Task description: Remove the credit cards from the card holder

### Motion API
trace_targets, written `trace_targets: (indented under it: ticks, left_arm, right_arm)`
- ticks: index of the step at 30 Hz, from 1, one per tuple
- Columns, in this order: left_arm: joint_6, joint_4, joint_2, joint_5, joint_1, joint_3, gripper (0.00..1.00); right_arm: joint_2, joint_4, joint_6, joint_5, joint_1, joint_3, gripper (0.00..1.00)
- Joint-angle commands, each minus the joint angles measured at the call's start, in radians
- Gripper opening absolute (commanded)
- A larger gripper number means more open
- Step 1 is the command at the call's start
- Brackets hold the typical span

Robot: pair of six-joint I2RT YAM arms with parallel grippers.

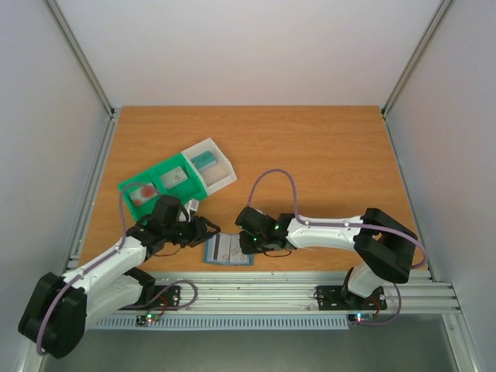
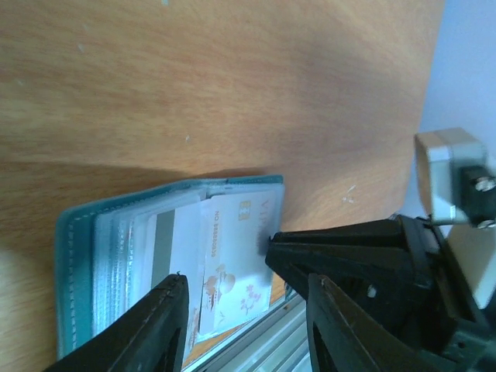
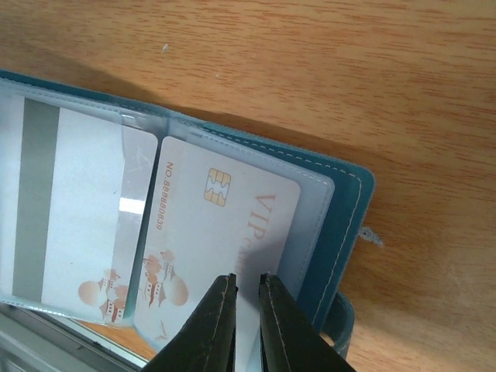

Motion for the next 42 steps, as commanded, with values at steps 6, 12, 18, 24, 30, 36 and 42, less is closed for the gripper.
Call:
trace_targets:
  ticks: [6,12,18,24,30,36,42]
  left_arm:
    - [-0.048,0.297,0.201,0.012,-0.100,-0.031,0.42]
    - [-0.053,0.410,0.321,-0.001,-0.120,-0.047,0.41]
    - [-0.072,0.524,0.434,-0.006,-0.143,-0.070,0.38]
    - [-0.079,0.563,0.496,-0.020,-0.181,-0.067,0.35]
    - [-0.096,0.595,0.511,-0.024,-0.186,-0.077,0.21]
    - [-0.099,0.608,0.517,-0.014,-0.186,-0.075,0.03]
    - [-0.101,0.605,0.501,-0.016,-0.186,-0.075,0.00]
  right_arm:
    - [0.009,0.024,0.013,0.031,0.004,-0.034,0.10]
    - [0.010,0.048,0.029,0.031,0.004,-0.065,0.10]
    - [0.016,0.059,0.032,0.031,0.003,-0.078,0.08]
    - [0.024,0.068,0.036,0.031,0.004,-0.087,0.07]
    - [0.020,0.065,0.035,0.031,0.004,-0.090,0.07]
    - [0.024,0.067,0.035,0.031,0.004,-0.092,0.07]
    - [0.015,0.057,0.032,0.031,0.003,-0.092,0.07]
